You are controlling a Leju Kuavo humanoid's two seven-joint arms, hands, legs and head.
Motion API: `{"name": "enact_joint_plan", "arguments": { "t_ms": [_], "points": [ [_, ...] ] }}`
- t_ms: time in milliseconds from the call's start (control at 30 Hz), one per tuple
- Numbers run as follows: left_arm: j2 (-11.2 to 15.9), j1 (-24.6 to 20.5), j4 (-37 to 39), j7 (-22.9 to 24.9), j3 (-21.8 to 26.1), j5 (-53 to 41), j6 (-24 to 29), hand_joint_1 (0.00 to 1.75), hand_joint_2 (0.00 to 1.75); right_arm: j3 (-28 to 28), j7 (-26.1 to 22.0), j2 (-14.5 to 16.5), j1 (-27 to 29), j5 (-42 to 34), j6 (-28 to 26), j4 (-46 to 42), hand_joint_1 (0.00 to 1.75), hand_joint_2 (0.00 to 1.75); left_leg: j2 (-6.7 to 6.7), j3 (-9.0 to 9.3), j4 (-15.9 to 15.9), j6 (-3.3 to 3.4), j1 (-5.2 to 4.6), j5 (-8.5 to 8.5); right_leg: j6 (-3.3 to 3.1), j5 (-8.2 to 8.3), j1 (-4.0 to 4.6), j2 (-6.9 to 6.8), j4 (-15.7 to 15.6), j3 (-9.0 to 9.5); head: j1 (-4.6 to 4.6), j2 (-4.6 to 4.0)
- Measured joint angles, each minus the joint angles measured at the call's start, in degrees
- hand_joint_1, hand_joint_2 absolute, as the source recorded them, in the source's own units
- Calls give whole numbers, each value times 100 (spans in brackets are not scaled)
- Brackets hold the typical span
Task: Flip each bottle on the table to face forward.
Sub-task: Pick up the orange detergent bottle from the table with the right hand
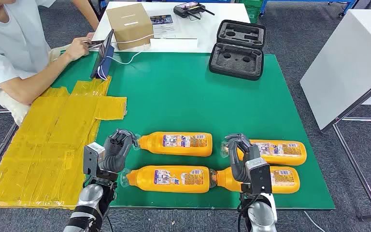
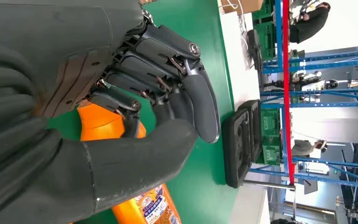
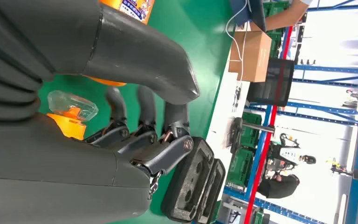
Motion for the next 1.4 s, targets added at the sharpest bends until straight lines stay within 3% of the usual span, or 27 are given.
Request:
{"name": "enact_joint_plan", "arguments": {
  "t_ms": [67, 133, 267, 333, 500, 767, 800, 833, 867, 933, 967, 1000, 1067, 1200, 1400],
  "points": [
    [1, 3, -2, -5, 1, -20, 29, 175, 175, 0, -10, 0, 0, -9, -9, 0, 175, 175, -1, -1, 0, 0, 0, 0, 0, 0, 0, 0, 1, 3, -1, 0],
    [32, 187, -255, -43, -48, -336, 423, 175, 175, 82, -136, -14, 36, -134, -174, -58, 175, 175, 0, 2, -1, 0, 0, -1, 0, 0, 1, 2, 4, 9, 2, 0],
    [342, 1108, -1896, 269, -672, -1252, 2787, 175, 175, 896, -262, -268, 191, -490, -1175, -554, 175, 175, 16, 2, 0, -5, 0, -8, -1, -6, 1, 23, 1, -9, -1, 0],
    [520, 1295, -2417, 414, -952, -1389, 3337, 175, 175, 1284, -202, -455, 173, -499, -1498, -729, 175, 175, -6, 0, -1, -6, 2, -9, 0, -19, 1, 4, -1, -6, -1, 0],
    [806, 1429, -2991, 485, -1302, -1592, 3474, 175, 175, 1719, -183, -771, 55, -491, -1752, -966, 175, 175, -21, 3, -3, -4, 5, -7, 1, -21, 2, -12, 0, 6, 0, 0],
    [979, 1485, -3252, 495, -1443, -1606, 3486, 175, 175, 1908, -179, -935, 21, -483, -1774, -1079, 174, 175, -22, 9, -1, 0, 4, -2, 2, -18, 1, -13, 0, 16, -1, 0],
    [990, 1488, -3267, 495, -1446, -1606, 3486, 175, 175, 1923, -179, -944, 20, -474, -1777, -1084, 164, 175, -22, 9, -1, 0, 4, -2, 2, -18, 1, -13, 0, 16, -1, 0],
    [999, 1490, -3283, 496, -1450, -1610, 3486, 175, 175, 1935, -179, -953, 18, -458, -1784, -1090, 123, 175, -22, 9, -1, 0, 4, -3, 2, -18, 1, -13, 0, 16, -1, 0],
    [1008, 1491, -3299, 498, -1454, -1620, 3486, 147, 175, 1943, -179, -961, 12, -435, -1795, -1093, 80, 175, -22, 9, -1, 0, 4, -3, 2, -18, 1, -13, 0, 16, -1, 0],
    [1029, 1492, -3333, 522, -1458, -1657, 3487, 60, 175, 1951, -159, -981, -14, -354, -1840, -1097, 3, 175, -21, 9, -1, 0, 4, -3, 2, -18, 1, -13, 0, 16, -1, 0],
    [1039, 1491, -3348, 546, -1459, -1679, 3488, 16, 175, 1952, -126, -992, -36, -276, -1882, -1097, 0, 175, -21, 9, -1, 0, 4, -3, 2, -18, 1, -13, 0, 15, -1, 0],
    [1049, 1491, -3364, 577, -1458, -1702, 3490, 0, 175, 1954, -55, -1007, -63, -148, -1934, -1097, 0, 175, -21, 9, -1, 0, 4, -3, 2, -18, 2, -13, 0, 15, -1, 0],
    [1064, 1492, -3389, 637, -1454, -1733, 3492, 0, 175, 1971, 200, -1055, -135, 267, -2028, -1093, 0, 175, -21, 9, -2, 0, 4, -3, 2, -18, 2, -13, 0, 16, -1, 0],
    [1071, 1510, -3442, 730, -1432, -1790, 3433, 0, 175, 2066, 981, -1220, -370, 1531, -2064, -995, 0, 0, -21, 9, -2, 0, 4, -2, 2, -17, 1, -12, 0, 18, -1, 0],
    [1071, 1513, -3455, 740, -1427, -1798, 3412, 0, 175, 2087, 1093, -1250, -421, 1729, -2068, -962, 0, 0, -22, 10, -1, 0, 4, -2, 2, -17, 1, -13, 0, 18, 0, 0]
  ]
}}
